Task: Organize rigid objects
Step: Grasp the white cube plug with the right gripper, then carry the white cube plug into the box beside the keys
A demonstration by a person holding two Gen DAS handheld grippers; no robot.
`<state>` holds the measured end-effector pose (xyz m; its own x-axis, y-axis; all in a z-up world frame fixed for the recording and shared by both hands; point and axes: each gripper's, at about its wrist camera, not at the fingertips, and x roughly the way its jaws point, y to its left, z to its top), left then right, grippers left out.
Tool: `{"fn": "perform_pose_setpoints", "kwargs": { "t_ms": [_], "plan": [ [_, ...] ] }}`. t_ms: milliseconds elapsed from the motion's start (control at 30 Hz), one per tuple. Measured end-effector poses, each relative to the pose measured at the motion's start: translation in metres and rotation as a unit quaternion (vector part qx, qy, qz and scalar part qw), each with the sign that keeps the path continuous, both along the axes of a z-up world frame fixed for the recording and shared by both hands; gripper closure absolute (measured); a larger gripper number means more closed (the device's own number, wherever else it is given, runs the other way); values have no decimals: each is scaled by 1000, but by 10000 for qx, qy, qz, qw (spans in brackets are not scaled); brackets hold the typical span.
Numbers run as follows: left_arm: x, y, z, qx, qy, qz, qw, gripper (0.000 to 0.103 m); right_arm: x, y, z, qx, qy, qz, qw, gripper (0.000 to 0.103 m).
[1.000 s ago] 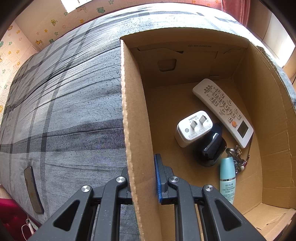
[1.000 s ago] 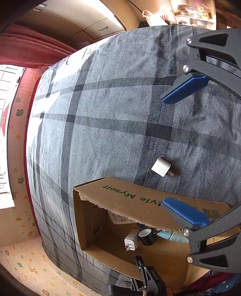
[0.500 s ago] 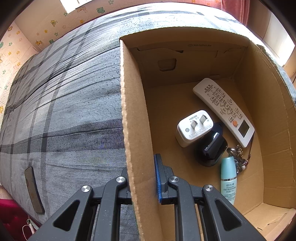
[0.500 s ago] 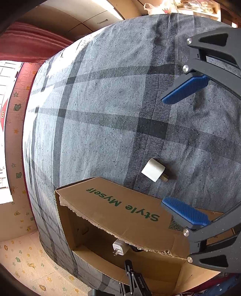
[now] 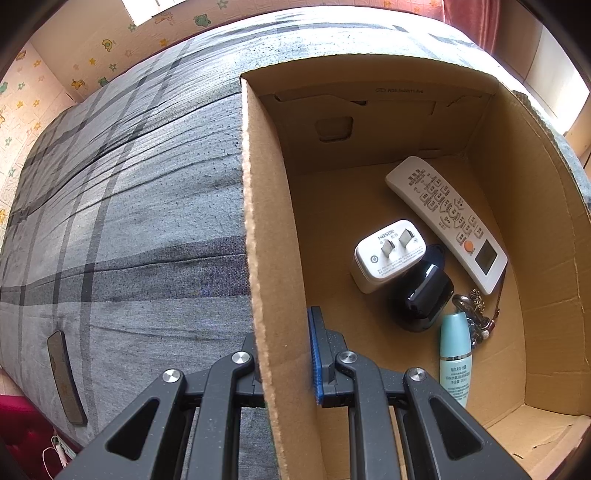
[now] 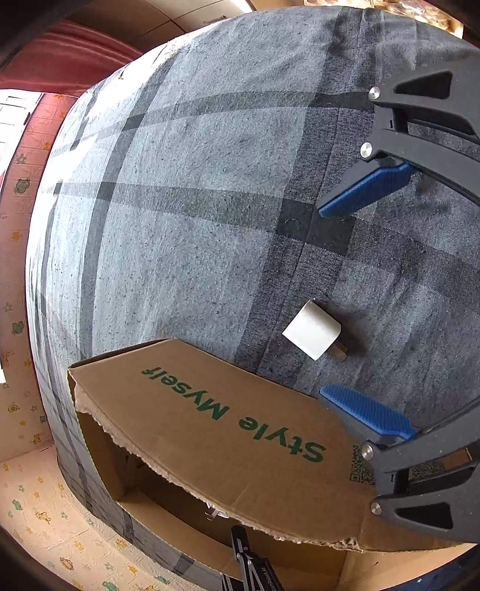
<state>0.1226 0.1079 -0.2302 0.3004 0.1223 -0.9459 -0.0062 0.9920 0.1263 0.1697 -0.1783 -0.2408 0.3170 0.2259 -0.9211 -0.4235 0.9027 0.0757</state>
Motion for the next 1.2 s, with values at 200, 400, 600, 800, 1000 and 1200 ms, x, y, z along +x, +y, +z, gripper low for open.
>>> {"fn": "perform_pose_setpoints", "kwargs": {
  "t_ms": [200,400,600,800,1000,1200],
  "plan": [
    [0,0,0,8,-7,-10,10000,87,8,8,-12,-53,142,214,9997,26],
    [0,0,0,12,-8,-13,10000,87,13,19,-21,-37,234,394,9989,33],
    [-1,-1,0,20,-6,-16,10000,87,15,25,-26,32,311,533,9981,61],
    [0,-2,1,28,-9,-15,10000,87,13,22,-21,23,288,484,9984,62],
    [0,-2,0,52,2,-11,10000,87,8,17,-9,19,219,404,9989,62],
    [1,-5,1,87,-6,-25,10000,87,1,14,6,-7,100,335,9994,62]
  ]
}}
